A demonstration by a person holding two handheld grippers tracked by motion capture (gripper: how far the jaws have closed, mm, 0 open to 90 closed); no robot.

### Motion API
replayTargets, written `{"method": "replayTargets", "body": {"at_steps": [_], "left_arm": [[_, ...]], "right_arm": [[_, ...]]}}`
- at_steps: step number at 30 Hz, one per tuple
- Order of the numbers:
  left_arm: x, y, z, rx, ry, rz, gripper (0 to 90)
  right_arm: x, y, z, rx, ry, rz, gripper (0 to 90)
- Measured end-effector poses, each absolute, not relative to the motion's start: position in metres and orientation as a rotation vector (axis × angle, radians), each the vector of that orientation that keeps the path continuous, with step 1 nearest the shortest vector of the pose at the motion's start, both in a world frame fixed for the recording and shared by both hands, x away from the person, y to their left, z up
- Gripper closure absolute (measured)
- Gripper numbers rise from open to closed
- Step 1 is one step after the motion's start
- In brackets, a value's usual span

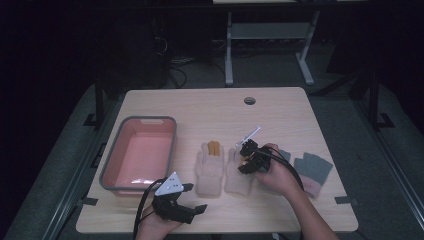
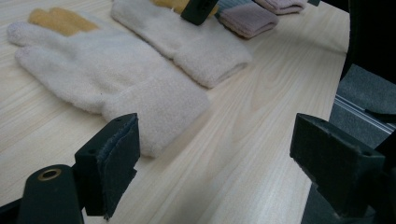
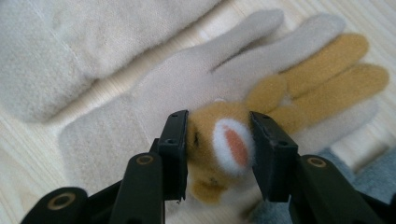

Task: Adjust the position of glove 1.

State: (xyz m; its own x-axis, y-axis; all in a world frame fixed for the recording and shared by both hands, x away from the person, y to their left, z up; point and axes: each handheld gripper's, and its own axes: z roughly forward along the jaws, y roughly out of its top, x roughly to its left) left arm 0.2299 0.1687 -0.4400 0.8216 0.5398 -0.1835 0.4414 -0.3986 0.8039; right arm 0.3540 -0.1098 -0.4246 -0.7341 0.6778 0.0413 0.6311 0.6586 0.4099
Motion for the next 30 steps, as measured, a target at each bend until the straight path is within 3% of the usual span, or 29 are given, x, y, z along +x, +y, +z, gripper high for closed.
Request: {"method": "replayTargets", "body": {"at_steps": [30], "left_arm": [[0.229, 0.171, -0.438, 2.043, 0.729, 0.153, 16.1]], "right_arm": [[0.349, -0.098, -0.364, 1.033, 2.733, 0.722, 59.8]]}}
